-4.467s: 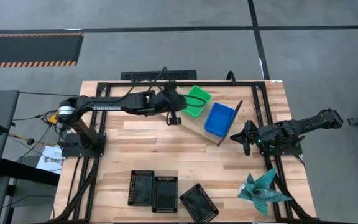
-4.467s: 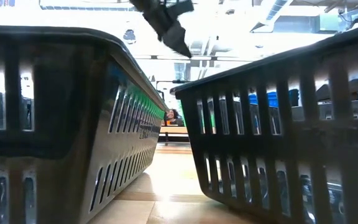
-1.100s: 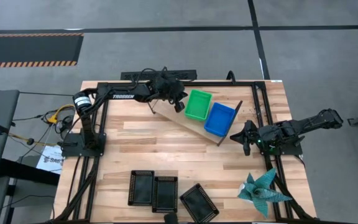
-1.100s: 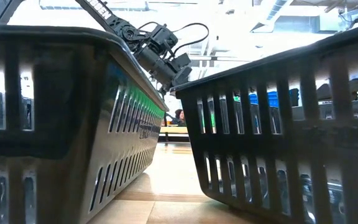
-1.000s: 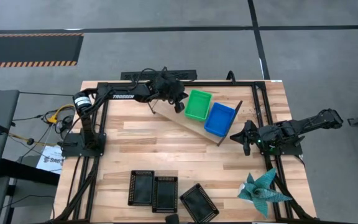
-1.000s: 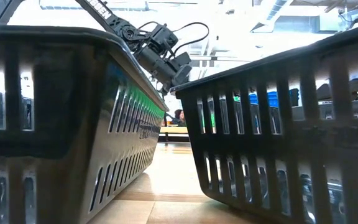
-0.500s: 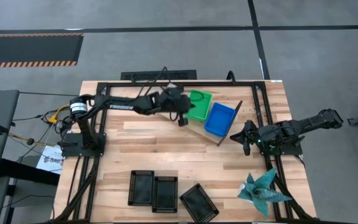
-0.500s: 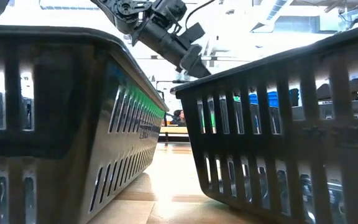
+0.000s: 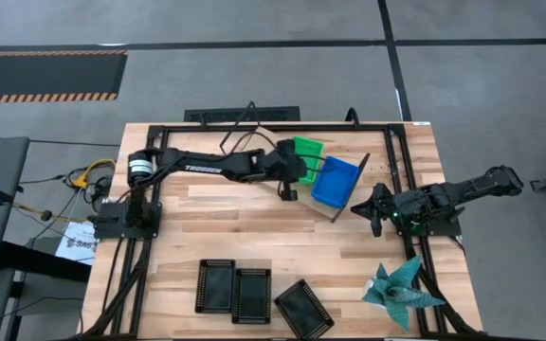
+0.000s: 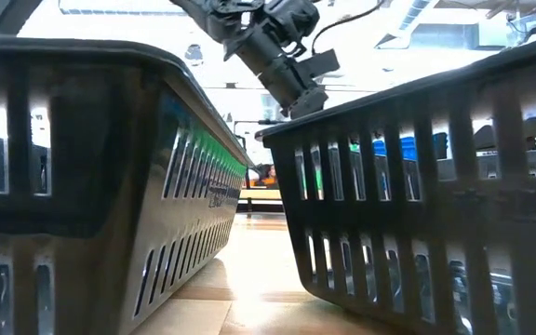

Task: Stack baskets on shelf by color
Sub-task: Adjust the green bins

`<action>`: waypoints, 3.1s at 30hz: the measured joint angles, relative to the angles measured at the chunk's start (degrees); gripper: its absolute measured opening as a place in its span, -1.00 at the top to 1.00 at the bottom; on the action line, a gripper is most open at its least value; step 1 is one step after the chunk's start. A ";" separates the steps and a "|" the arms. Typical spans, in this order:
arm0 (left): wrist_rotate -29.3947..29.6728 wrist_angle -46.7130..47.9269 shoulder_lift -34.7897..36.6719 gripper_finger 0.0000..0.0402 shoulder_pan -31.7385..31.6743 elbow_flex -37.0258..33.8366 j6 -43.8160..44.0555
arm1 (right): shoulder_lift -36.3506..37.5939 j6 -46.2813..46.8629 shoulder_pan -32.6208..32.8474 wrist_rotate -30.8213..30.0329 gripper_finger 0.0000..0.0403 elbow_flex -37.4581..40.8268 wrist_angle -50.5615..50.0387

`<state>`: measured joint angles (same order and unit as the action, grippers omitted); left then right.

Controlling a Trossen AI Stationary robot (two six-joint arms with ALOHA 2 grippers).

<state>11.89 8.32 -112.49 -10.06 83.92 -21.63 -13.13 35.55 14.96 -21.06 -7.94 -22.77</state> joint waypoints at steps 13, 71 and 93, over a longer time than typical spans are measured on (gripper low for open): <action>-3.61 27.64 -9.68 1.00 0.75 18.89 -0.74 | 0.01 0.02 0.00 0.00 0.75 0.00 0.02; -8.12 19.87 -0.20 1.00 -14.38 4.77 25.78 | 0.00 -1.21 0.02 0.00 0.75 -0.07 -0.96; -8.05 12.53 -1.23 1.00 -12.85 5.42 19.57 | 0.00 -1.03 0.04 0.02 0.75 -0.02 -0.85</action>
<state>3.84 20.84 -113.72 -22.91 89.34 -2.06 -13.12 34.52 15.00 -21.04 -7.97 -23.62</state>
